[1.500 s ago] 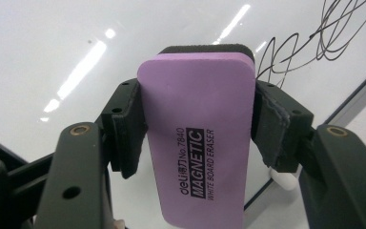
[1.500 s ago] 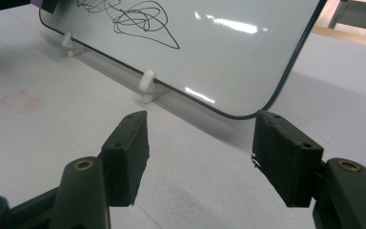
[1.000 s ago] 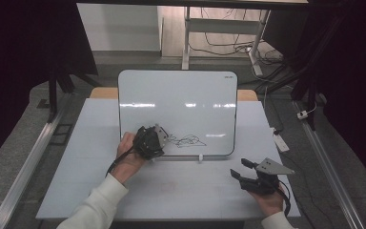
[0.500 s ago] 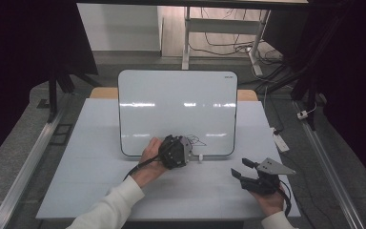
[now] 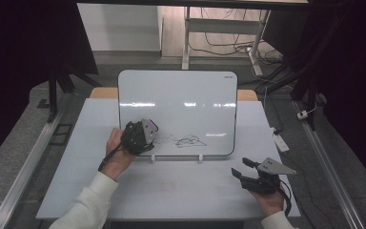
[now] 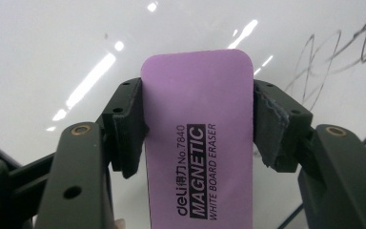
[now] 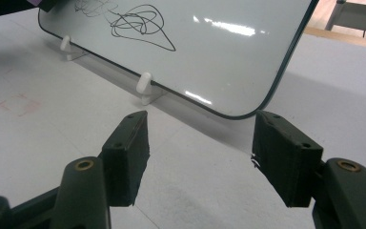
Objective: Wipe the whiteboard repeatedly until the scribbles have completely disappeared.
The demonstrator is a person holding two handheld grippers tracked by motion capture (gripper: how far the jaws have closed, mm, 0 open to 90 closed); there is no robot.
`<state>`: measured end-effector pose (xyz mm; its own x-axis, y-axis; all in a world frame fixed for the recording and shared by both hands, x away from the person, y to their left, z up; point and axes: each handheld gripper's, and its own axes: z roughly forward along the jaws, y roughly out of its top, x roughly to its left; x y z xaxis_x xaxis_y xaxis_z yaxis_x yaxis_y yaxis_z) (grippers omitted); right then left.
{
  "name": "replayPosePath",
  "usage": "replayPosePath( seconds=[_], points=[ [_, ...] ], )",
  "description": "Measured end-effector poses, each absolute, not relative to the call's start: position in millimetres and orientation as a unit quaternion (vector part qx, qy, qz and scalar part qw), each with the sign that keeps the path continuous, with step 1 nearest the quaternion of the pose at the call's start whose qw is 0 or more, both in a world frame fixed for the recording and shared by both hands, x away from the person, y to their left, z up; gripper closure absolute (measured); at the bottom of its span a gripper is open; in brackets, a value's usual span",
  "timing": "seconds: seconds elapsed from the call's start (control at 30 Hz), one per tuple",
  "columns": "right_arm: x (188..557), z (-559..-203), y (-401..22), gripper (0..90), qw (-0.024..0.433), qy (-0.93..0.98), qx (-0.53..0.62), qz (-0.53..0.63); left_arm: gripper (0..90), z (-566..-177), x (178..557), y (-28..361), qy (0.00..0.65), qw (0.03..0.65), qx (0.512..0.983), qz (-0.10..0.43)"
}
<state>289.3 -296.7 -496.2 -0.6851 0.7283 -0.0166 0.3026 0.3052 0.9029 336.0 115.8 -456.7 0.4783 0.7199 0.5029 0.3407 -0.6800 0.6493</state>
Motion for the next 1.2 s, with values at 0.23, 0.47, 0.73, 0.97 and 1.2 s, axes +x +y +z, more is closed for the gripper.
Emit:
replayPosePath(
  seconds=[0.23,0.47,0.73,0.97,1.2],
  points=[
    [289,-496,-297,36.9,0.218,0.777,0.331,0.489,40.6,-463,333,104,0.299,0.235,0.84,0.386],
    [289,-496,-297,37.0,0.217,0.777,0.33,0.489,40.6,-468,332,85,0.282,0.247,0.849,0.372],
    [288,-496,-296,37.0,0.219,0.778,0.329,0.489,40.6,-477,330,40,0.229,0.253,0.861,0.377],
    [289,-494,-304,37.1,0.221,0.766,0.342,0.497,40.6,-491,323,13,0.202,0.264,0.871,0.363],
    [288,-494,-306,37.1,0.224,0.765,0.344,0.497,40.6,-487,324,14,0.214,0.263,0.87,0.359]
  ],
)
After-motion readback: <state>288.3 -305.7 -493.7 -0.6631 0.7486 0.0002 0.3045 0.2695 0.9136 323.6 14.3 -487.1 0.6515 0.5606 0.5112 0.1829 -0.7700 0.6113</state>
